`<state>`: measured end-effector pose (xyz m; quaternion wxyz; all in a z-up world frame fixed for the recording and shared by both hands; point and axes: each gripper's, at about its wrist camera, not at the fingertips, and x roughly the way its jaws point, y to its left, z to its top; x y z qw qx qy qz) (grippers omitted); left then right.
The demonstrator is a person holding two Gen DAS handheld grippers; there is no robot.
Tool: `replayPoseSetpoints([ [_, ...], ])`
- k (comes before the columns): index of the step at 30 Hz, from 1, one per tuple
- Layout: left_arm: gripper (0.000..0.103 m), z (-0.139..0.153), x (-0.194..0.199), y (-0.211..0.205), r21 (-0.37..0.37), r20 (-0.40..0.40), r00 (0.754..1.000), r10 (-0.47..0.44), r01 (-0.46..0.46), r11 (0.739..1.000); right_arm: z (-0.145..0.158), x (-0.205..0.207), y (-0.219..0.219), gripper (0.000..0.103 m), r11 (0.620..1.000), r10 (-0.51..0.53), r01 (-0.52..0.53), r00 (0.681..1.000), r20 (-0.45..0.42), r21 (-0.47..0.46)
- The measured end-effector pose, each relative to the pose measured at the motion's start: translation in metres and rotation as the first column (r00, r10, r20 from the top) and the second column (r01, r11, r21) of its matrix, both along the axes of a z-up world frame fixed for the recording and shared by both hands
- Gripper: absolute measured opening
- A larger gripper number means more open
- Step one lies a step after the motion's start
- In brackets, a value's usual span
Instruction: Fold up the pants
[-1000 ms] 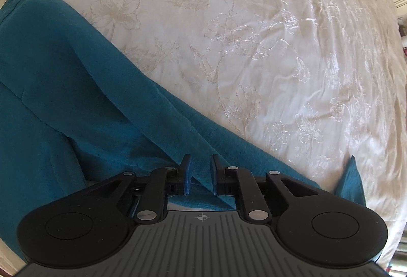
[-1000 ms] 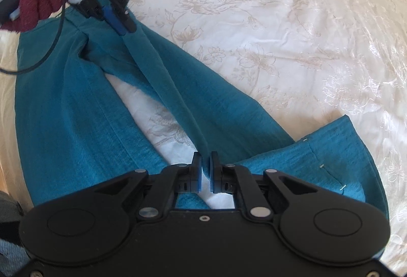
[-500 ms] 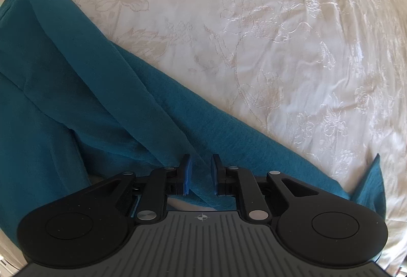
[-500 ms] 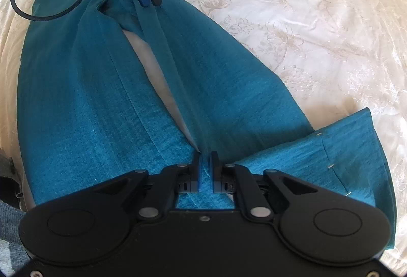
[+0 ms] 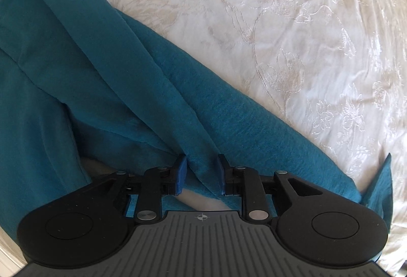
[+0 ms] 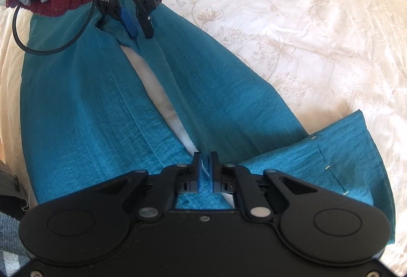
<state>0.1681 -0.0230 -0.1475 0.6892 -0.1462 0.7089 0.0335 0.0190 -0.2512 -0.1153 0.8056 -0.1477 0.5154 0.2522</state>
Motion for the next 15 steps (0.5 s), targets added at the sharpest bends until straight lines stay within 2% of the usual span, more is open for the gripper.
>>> replayPoseSetpoints([
  [9,0.026,-0.003,0.001,0.002,-0.001,-0.021,1.000,0.001,-0.001,1.000,0.020,-0.017,-0.001,0.012,1.000,-0.013,0.014,0.999,0.042,-0.017],
  [13,0.026,0.011,-0.004,0.011,-0.065,0.035,0.998,0.053,-0.051,0.997,0.024,-0.021,0.003,0.012,0.999,-0.023,0.025,0.999,0.048,-0.036],
  [15,0.026,0.013,-0.006,0.016,-0.090,0.038,0.997,0.072,-0.069,0.994,0.026,-0.021,0.005,0.010,0.999,-0.026,0.028,0.998,0.052,-0.037],
])
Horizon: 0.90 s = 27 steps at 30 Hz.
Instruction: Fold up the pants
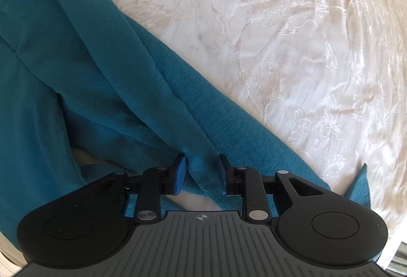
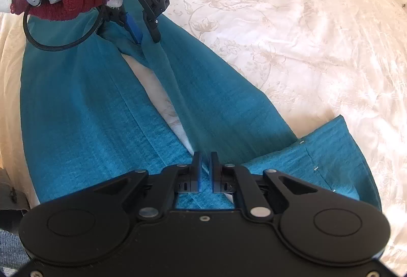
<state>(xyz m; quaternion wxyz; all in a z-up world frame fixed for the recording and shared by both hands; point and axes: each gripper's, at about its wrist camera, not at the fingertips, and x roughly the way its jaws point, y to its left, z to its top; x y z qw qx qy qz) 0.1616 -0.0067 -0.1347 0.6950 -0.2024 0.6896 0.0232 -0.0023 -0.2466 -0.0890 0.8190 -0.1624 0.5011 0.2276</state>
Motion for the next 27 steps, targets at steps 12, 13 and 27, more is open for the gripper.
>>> replayPoseSetpoints([
  [12,0.004,-0.020,-0.016,0.012,-0.010,0.047,0.998,0.031,-0.031,0.999,0.006,-0.015,-0.006,0.012,0.988,-0.145,0.146,0.989,-0.014,0.048],
  [13,0.004,-0.018,-0.019,0.014,-0.004,0.056,0.998,0.030,-0.030,1.000,0.006,-0.013,-0.013,0.018,0.974,-0.215,0.216,0.976,-0.021,0.072],
  [27,0.004,-0.010,-0.045,0.016,0.016,0.117,0.992,-0.039,0.037,0.999,-0.019,0.093,-0.080,0.059,0.655,-0.752,0.754,0.657,-0.056,0.059],
])
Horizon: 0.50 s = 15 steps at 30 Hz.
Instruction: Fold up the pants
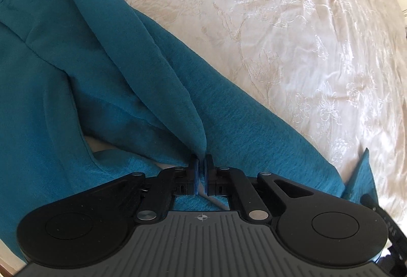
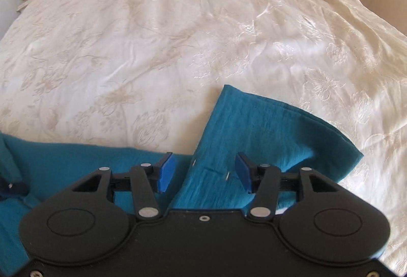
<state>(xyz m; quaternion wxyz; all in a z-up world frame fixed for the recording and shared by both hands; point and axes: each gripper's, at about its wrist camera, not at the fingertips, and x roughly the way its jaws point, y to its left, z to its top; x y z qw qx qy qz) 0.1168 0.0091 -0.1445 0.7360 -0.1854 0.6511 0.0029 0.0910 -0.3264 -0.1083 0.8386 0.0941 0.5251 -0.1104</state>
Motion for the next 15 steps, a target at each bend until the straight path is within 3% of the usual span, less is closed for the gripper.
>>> replayPoseSetpoints([
  [5,0.004,0.004,0.012,-0.014,0.015,-0.002,1.000,-0.023,0.023,1.000,-0.030,0.042,-0.005,0.058,0.998,-0.063,0.060,0.992,-0.106,-0.029],
  [8,0.004,0.010,0.010,-0.018,0.019,-0.004,1.000,-0.025,0.025,1.000,-0.047,0.056,-0.007,0.048,0.996,-0.079,0.069,0.978,-0.193,-0.060],
  [9,0.004,0.010,0.010,-0.019,0.017,-0.002,1.000,-0.025,0.025,1.000,-0.052,0.058,-0.008,0.037,0.994,-0.091,0.078,0.972,-0.216,-0.071],
  [10,0.004,0.013,0.009,-0.018,0.011,0.008,1.000,-0.025,0.024,1.000,-0.054,0.058,-0.011,0.017,0.994,-0.097,0.084,0.969,-0.228,-0.069],
  [11,0.004,0.015,0.010,-0.018,0.006,0.019,0.999,-0.026,0.026,1.000,-0.054,0.057,-0.016,0.011,0.995,-0.098,0.092,0.969,-0.229,-0.036],
  [15,0.003,0.037,0.014,-0.020,0.008,0.078,0.996,-0.047,0.047,0.999,-0.023,0.041,-0.046,0.007,0.985,-0.148,0.158,0.981,-0.122,0.070],
])
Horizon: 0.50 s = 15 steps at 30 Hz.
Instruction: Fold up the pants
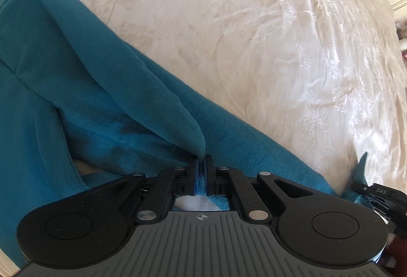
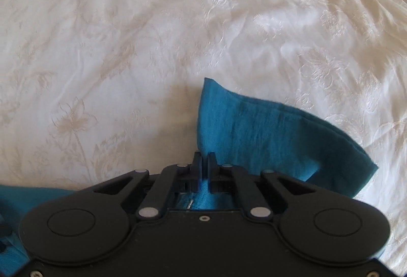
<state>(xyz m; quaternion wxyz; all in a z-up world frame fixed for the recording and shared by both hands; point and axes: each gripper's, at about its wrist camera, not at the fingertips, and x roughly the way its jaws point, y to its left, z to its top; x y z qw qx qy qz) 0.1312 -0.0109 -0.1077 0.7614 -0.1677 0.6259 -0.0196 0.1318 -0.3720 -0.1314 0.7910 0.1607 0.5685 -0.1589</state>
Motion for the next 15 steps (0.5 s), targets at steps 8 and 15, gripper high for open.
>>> replayPoseSetpoints([
  [8,0.003,0.082,-0.022,-0.009,0.022,0.249,0.964,-0.095,0.092,0.995,0.123,-0.088,-0.050,0.008,0.992,-0.126,0.119,0.929,0.347,0.042],
  [15,0.003,0.083,-0.084,-0.002,0.018,0.249,0.944,-0.219,0.221,0.975,0.118,-0.204,-0.041,0.008,0.964,-0.265,0.250,0.912,0.313,0.089],
])
